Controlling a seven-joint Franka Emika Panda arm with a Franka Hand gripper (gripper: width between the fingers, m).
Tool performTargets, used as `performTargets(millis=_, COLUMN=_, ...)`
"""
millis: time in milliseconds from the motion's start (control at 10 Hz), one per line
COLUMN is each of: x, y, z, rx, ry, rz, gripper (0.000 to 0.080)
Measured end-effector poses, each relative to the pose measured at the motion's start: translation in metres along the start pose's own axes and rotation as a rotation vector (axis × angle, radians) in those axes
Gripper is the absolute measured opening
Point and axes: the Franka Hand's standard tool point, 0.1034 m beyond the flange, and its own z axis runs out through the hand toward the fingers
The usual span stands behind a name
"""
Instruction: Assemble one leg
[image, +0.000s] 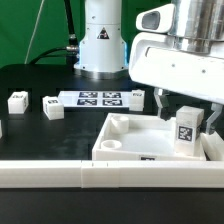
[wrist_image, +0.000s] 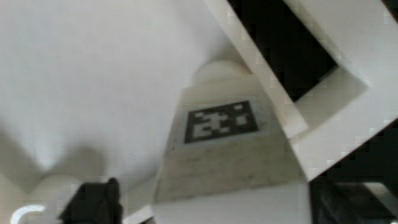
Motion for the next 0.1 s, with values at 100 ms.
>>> performTargets(millis=100, x=0.0000, y=0.0000, z=0.0001, rx=0.000, ry=0.000, rz=0.000, gripper=0.0615)
